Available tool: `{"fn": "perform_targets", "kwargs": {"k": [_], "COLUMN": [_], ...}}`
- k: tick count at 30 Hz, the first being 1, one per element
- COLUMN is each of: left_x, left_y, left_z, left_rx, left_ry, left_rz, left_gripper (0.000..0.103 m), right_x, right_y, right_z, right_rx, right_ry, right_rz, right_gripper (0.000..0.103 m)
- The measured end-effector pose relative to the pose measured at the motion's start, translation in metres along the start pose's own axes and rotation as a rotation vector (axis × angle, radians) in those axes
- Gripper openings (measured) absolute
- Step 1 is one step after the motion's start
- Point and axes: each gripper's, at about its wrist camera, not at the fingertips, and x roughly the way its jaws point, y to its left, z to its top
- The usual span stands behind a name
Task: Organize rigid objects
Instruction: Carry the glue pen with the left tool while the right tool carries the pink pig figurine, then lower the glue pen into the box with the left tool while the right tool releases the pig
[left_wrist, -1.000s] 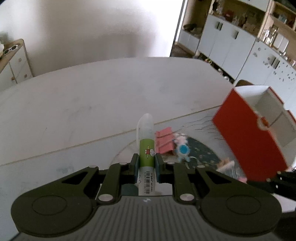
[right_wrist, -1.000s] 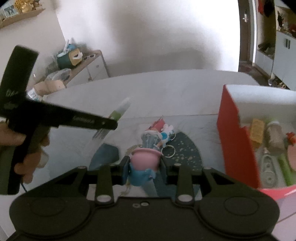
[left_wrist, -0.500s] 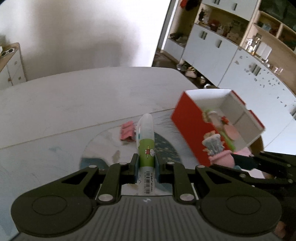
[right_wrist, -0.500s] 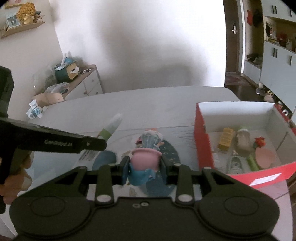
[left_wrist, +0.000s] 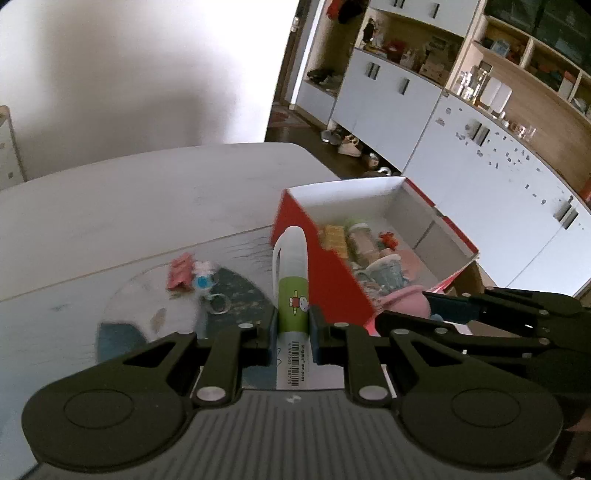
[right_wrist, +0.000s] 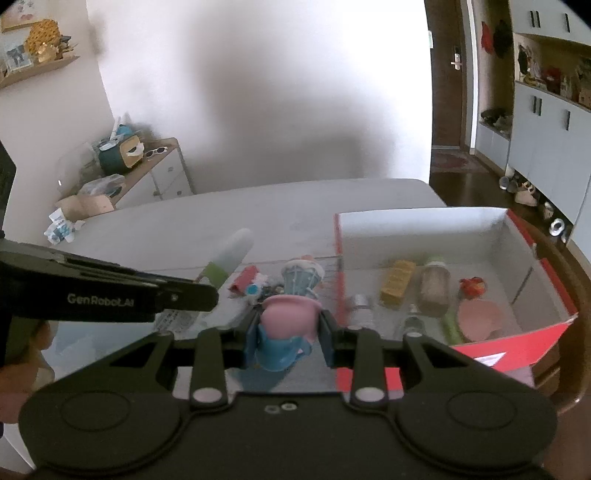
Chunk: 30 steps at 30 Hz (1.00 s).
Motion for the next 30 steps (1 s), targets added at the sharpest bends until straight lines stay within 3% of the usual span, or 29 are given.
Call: {"fn": "perform_targets", "kwargs": {"k": [15,30], "left_x": [0.077,0.162], "left_y": [-0.093,-0.123], "left_z": [0.026,0.062], "left_rx": [-0.044,-0.089], "left_ry": [0.038,0.109], "left_rz": [0.026,0.132], "left_gripper": [0.017,0.017], "right_x": [0.002,0.053], "right_y": [-0.121,-0.189], "right_z": [0.005,0.016], "right_rx": [-0.02,-0.027], "right_ry": [0.057,0.14], "right_rz": [0.018,0.021], "right_gripper": [0.033,0.033]}}
